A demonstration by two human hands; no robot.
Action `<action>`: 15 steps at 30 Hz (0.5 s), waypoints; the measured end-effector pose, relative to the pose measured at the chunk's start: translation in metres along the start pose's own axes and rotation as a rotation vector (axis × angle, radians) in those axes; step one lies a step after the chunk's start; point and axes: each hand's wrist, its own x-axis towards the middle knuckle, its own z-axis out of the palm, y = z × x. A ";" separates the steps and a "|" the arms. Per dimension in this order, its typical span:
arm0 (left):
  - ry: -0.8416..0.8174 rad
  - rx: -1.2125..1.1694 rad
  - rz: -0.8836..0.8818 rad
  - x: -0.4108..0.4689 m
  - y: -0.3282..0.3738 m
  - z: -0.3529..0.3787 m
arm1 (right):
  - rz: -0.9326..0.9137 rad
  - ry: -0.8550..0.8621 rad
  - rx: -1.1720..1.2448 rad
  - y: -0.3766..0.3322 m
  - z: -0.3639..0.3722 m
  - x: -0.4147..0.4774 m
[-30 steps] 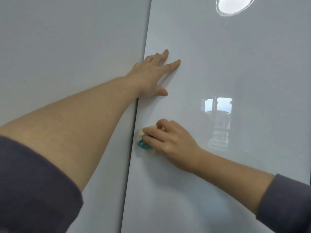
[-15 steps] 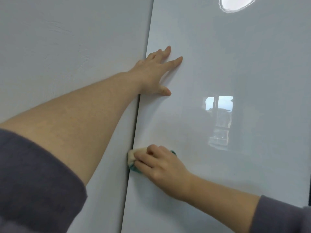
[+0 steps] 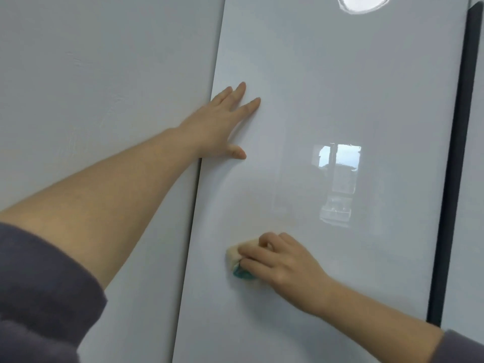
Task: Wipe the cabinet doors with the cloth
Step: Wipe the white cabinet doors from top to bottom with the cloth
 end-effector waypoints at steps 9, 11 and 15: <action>0.020 -0.030 -0.113 -0.061 0.027 0.045 | 0.165 0.173 -0.008 0.001 0.014 0.003; -0.010 -0.062 -0.148 -0.067 0.027 0.049 | 0.202 0.175 0.001 0.000 0.014 0.005; -0.010 -0.071 -0.168 -0.070 0.028 0.052 | 0.195 0.125 0.056 -0.023 0.018 -0.005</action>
